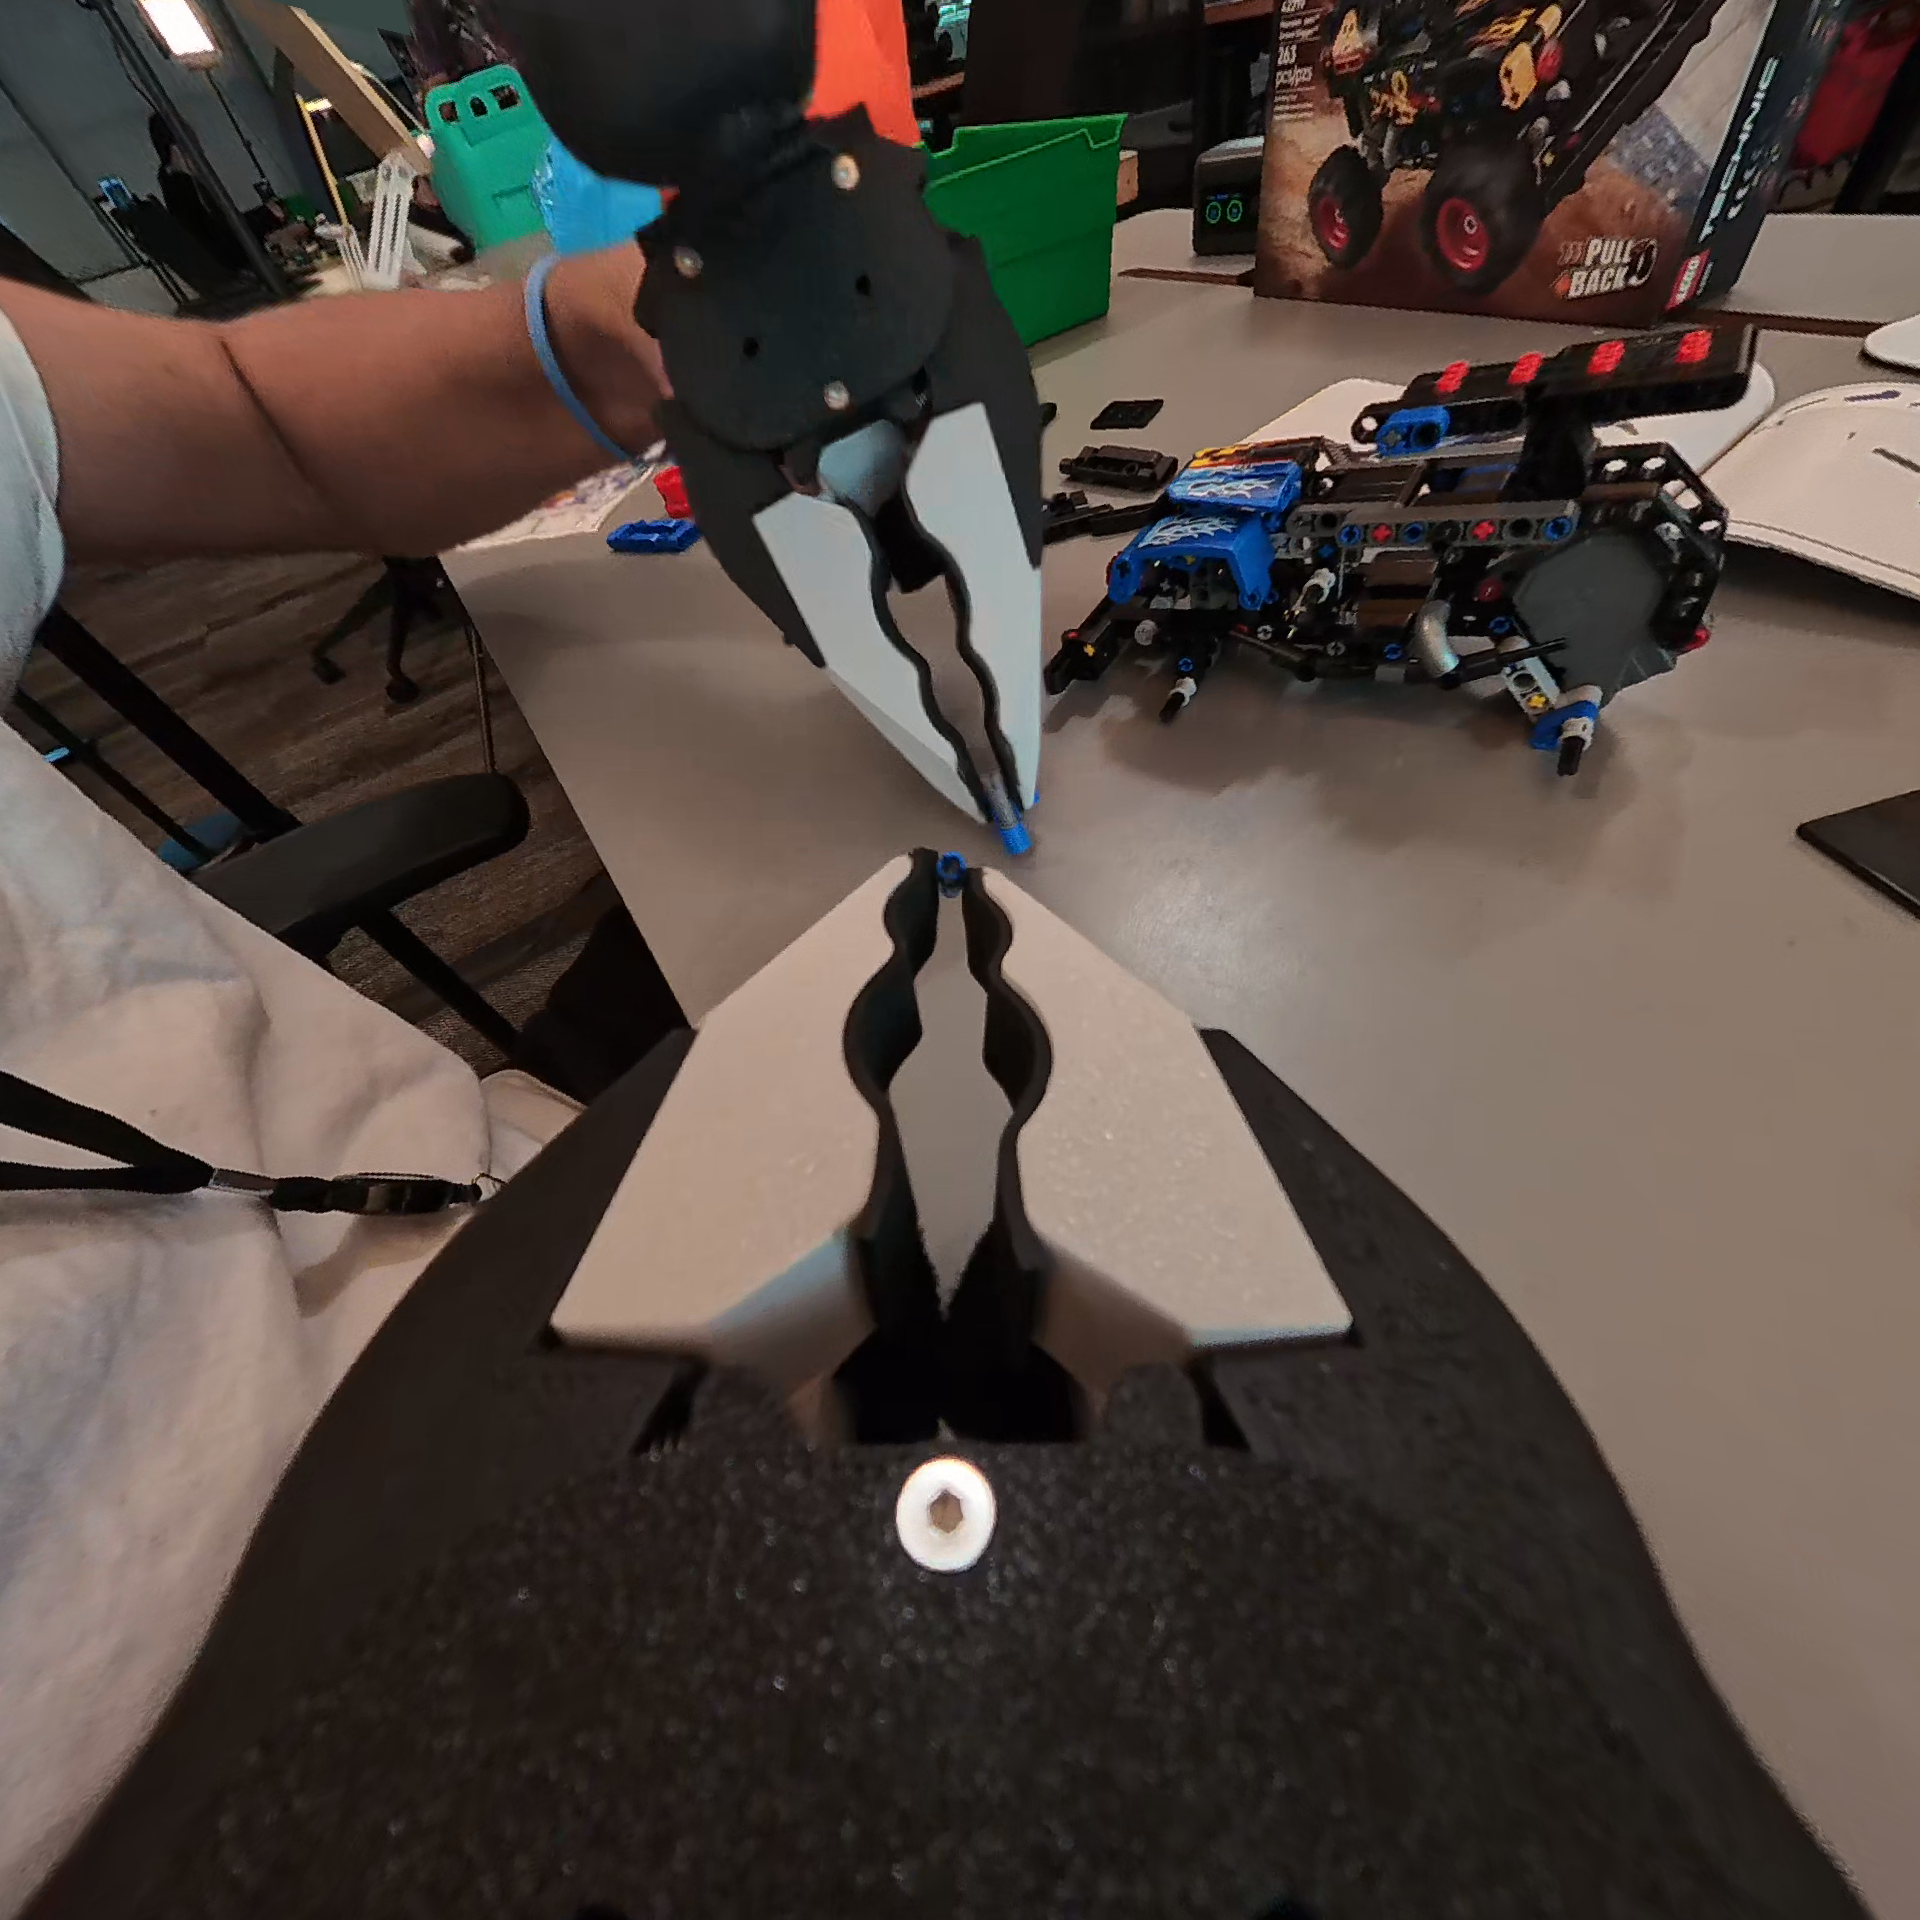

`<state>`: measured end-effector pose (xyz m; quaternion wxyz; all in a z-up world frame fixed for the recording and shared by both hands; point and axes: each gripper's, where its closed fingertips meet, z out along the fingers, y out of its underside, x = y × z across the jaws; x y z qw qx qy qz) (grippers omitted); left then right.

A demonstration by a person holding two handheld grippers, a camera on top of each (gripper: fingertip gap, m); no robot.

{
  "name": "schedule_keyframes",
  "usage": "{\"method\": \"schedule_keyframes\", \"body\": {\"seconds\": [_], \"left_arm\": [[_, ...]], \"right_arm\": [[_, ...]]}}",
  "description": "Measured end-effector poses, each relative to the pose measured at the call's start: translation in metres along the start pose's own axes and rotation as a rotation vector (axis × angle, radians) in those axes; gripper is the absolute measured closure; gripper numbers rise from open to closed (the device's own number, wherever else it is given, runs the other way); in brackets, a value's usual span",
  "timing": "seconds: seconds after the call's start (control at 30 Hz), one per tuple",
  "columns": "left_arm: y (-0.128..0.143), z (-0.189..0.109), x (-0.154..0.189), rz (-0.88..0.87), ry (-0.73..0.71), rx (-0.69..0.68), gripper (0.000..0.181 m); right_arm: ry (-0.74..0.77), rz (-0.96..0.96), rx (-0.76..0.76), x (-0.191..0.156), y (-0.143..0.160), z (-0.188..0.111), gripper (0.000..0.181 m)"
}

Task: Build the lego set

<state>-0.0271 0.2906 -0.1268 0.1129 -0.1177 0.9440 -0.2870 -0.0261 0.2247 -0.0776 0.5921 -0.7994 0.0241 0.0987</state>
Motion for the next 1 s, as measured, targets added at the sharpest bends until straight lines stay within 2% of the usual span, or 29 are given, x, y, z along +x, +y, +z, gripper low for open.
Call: {"method": "schedule_keyframes", "body": {"seconds": [0.03, 0.1, 0.17, 0.23, 0.3, 0.4, 0.57, 0.77, 1.0], "left_arm": [[-0.025, -0.010, -0.003, -0.088, -0.005, 0.185, 0.175], [-0.071, -0.048, -0.008, -0.330, 0.091, 0.620, 0.176], [-0.091, -0.089, -0.016, -0.492, 0.196, 0.987, 0.176], [-0.092, -0.106, -0.018, -0.615, 0.346, 1.175, 0.176], [-0.089, -0.114, -0.021, -0.704, 0.461, 1.294, 0.176], [-0.085, -0.119, -0.024, -0.781, 0.551, 1.385, 0.176], [-0.083, -0.124, -0.024, -0.813, 0.609, 1.447, 0.175], [-0.082, -0.127, -0.024, -0.816, 0.605, 1.457, 0.175], [-0.081, -0.128, -0.022, -0.810, 0.613, 1.455, 0.175]], "right_arm": [[0.008, 0.002, 0.025, 0.001, -0.004, -0.001, 0.177], [0.036, -0.017, 0.153, 0.003, -0.026, -0.006, 0.177], [0.045, -0.058, 0.329, -0.003, -0.058, -0.016, 0.177], [0.048, -0.136, 0.448, -0.013, -0.086, -0.019, 0.178], [0.072, -0.269, 0.503, -0.024, -0.107, -0.015, 0.177], [0.127, -0.379, 0.488, -0.022, -0.118, 0.004, 0.178], [0.125, -0.335, 0.458, -0.007, -0.112, 0.032, 0.178], [0.103, -0.340, 0.441, -0.009, -0.106, 0.042, 0.177], [0.110, -0.320, 0.474, -0.004, -0.110, 0.038, 0.177]]}}
